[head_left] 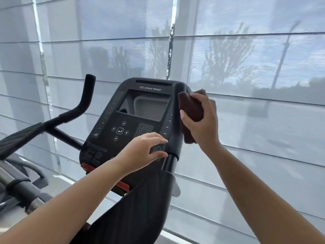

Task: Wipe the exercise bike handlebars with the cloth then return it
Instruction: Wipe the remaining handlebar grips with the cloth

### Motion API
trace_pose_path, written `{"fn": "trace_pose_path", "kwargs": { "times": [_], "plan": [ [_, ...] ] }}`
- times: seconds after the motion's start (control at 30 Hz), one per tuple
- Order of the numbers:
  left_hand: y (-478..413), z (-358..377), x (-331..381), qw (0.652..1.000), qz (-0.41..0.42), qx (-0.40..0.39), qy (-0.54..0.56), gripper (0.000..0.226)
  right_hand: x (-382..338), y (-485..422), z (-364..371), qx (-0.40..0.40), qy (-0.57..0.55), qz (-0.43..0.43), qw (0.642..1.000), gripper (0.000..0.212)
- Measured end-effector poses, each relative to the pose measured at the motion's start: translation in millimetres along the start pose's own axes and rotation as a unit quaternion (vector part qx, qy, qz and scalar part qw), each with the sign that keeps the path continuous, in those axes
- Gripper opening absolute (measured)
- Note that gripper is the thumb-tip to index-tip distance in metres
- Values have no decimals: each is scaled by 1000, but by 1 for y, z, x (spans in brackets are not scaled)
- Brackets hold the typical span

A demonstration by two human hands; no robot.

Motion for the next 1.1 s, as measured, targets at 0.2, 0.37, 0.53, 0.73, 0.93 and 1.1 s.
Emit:
{"fn": "trace_pose_path", "kwargs": {
  "times": [0.2, 0.37, 0.53, 0.73, 0.93, 1.1],
  "plan": [
    [-13, 5, -4, 997, 81, 0, 18, 31, 4, -49, 41, -10, 126, -35, 991, 41],
    [-9, 10, -17, 986, 78, 35, 143, 29, 31, 24, 36, -82, 133, 47, 987, 40],
    [-12, 11, -20, 971, 98, 43, 215, 21, 7, 80, 23, -202, 123, 68, 969, 41],
    [-8, 19, -37, 957, 60, 77, 273, 29, -45, -12, 29, -55, 254, -98, 961, 39],
    [-4, 22, -44, 952, 44, 94, 288, 27, -30, -60, 78, -71, 457, -124, 878, 36],
    [-1, 31, -49, 932, 13, 89, 353, 27, -16, 7, 73, -137, 452, -113, 874, 36]
  ]
}}
Point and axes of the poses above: each hand's wrist, its own y-axis away from the middle knuckle, its own z-axis out of the palm, x = y × z, the point moved 9 cm from there along -y, towards the middle knuckle, and after that the axes turned 7 degrees about y, right-handed, at the moved point
